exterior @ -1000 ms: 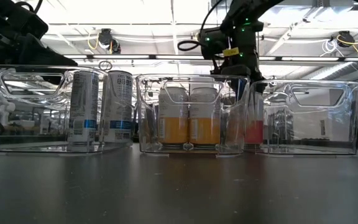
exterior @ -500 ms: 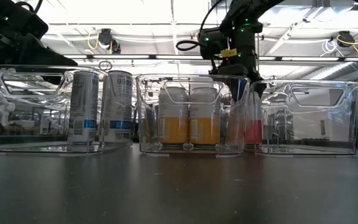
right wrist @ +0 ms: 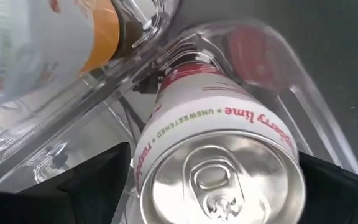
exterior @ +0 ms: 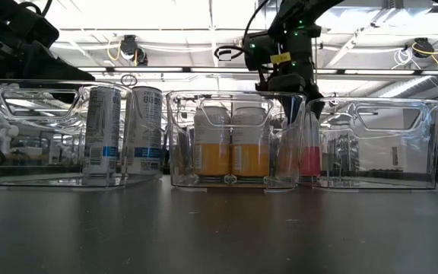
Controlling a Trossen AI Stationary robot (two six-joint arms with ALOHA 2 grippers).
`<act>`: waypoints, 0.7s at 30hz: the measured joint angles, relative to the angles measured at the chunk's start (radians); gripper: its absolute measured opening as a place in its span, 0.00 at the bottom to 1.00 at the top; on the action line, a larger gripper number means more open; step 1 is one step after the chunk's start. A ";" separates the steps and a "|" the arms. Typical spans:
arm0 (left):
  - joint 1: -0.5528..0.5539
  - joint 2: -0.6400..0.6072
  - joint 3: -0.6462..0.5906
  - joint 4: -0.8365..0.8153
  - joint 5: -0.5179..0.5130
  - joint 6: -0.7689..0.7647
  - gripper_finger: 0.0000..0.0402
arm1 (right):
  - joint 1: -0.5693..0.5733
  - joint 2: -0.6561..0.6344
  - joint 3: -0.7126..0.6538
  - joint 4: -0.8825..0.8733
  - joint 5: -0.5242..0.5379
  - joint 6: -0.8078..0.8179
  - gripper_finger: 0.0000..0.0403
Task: Sort soda cans
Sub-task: Put the pink soda can into the right transparent bin
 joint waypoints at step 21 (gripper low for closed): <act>0.000 0.000 0.000 0.000 0.000 0.000 0.12 | 0.028 -0.052 0.213 -0.268 0.022 0.090 0.91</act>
